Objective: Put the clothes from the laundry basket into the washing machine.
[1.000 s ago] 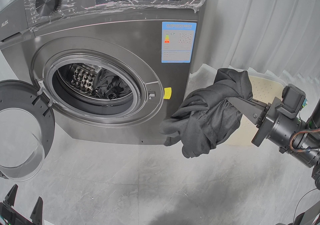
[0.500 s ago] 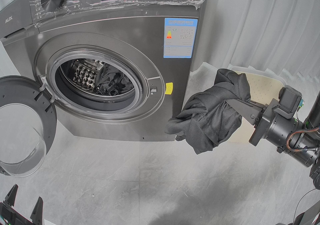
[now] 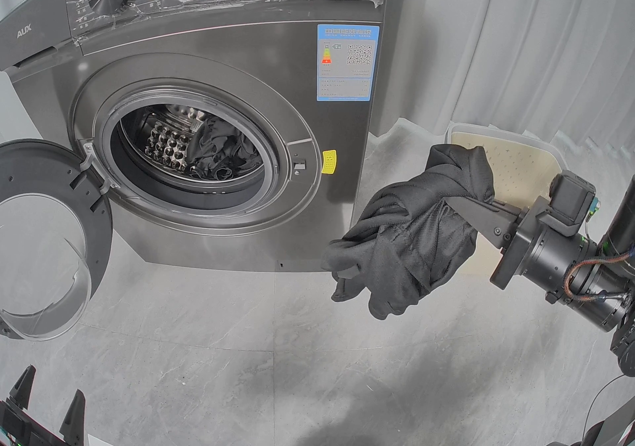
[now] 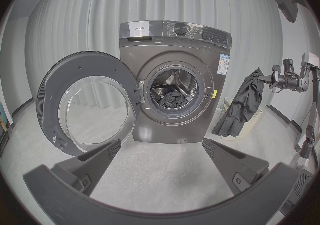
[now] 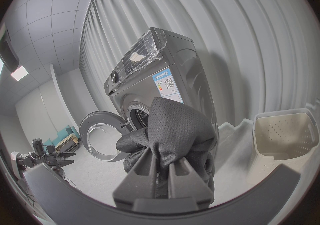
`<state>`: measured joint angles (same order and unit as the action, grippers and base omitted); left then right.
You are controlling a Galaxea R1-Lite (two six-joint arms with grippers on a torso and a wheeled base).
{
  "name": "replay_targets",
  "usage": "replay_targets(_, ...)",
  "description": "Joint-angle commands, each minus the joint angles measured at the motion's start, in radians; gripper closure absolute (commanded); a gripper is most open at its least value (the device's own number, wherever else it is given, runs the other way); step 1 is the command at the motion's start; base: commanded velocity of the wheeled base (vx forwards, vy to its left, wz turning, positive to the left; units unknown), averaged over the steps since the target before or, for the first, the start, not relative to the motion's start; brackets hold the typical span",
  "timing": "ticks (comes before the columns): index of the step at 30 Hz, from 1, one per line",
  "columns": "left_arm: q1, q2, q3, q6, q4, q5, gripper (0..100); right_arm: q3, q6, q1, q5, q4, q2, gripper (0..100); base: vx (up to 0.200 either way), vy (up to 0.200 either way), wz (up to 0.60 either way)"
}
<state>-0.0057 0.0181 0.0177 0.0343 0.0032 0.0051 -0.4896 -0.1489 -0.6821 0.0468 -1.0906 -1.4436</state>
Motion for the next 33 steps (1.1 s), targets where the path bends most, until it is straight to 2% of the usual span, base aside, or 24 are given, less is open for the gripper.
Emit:
replay_targets(1, 0.0, -0.012, -0.015, 0.001, 0.0, 0.001, 0, -0.003, 0.0, 0.0, 0.001, -0.002, -0.006, 100, 0.0, 0.2, 0.0)
replay_targets(18, 0.0, -0.012, -0.015, -0.001, 0.0, 0.001, 0, 0.0, 0.0, 0.0, -0.001, -0.002, -0.006, 100, 0.0, 0.2, 0.0)
replay_targets(23, 0.0, -0.012, -0.015, 0.001, 0.0, 0.001, 0, 0.003, 0.0, 0.0, -0.001, -0.002, -0.008, 100, 0.0, 0.0, 0.0)
replay_targets(30, 0.0, -0.012, -0.015, -0.001, 0.0, 0.001, 0, 0.0, 0.0, 0.0, -0.001, -0.002, -0.006, 100, -0.2, 0.0, 0.0)
replay_targets(33, 0.0, -0.012, -0.015, 0.001, 0.0, 0.001, 0, 0.003, 0.0, 0.001, -0.001, -0.002, -0.006, 100, 0.0, 0.0, 0.0)
